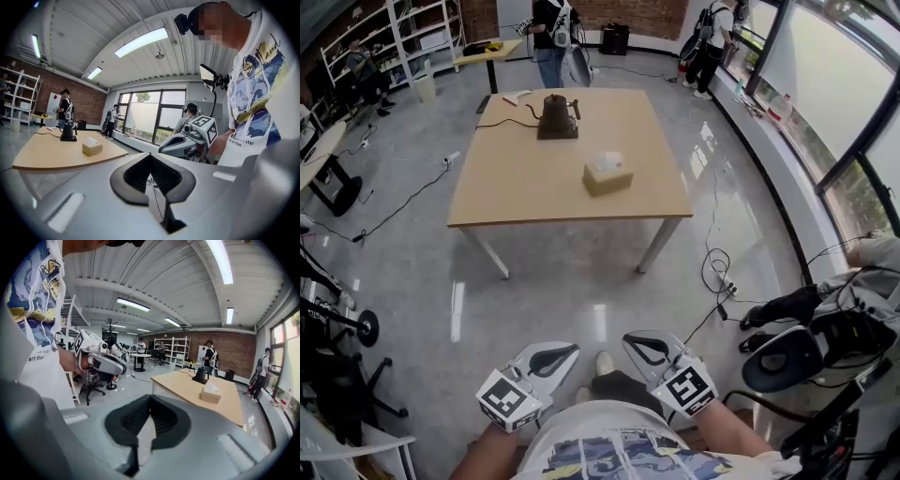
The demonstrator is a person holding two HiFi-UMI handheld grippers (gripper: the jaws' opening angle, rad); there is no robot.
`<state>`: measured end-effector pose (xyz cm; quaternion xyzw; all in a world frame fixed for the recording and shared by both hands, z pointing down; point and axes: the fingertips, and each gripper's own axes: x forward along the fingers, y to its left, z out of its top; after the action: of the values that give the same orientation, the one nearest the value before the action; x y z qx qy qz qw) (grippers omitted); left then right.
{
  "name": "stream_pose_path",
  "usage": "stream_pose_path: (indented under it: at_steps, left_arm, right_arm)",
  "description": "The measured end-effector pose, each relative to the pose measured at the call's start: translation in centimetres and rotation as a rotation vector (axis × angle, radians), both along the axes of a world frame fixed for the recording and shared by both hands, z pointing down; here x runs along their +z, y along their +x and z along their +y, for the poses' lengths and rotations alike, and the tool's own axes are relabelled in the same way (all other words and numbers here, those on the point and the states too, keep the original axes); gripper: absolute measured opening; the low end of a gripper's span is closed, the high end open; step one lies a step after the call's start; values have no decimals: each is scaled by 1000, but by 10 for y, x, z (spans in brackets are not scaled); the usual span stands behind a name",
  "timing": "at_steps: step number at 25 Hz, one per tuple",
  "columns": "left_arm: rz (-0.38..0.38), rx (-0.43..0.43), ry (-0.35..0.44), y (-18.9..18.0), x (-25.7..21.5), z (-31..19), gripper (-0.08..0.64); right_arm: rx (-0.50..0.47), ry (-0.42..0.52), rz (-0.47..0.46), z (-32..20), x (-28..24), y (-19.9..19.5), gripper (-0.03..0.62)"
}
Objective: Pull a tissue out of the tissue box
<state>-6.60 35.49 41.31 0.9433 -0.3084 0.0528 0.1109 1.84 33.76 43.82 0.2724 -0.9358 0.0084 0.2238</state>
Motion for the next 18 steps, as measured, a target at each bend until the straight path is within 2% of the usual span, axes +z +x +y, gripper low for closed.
stream_pose_path:
  at_steps: [2, 5, 14, 18]
  left_arm:
    - [-26, -4, -20, 2, 2, -18, 2]
    - [-20, -10, -46, 10, -2, -44, 2]
    - [-84, -11, 7, 68, -19, -121, 2]
    - [-89, -19, -12, 81, -18, -143, 2]
  right_arm:
    - [-15, -2, -16, -19, 2, -2, 3]
    - [-43, 3, -31, -45, -2, -2, 3]
    - [-42, -44, -91, -119, 0, 49, 3]
    - [-47, -51, -103, -140, 5, 59, 3]
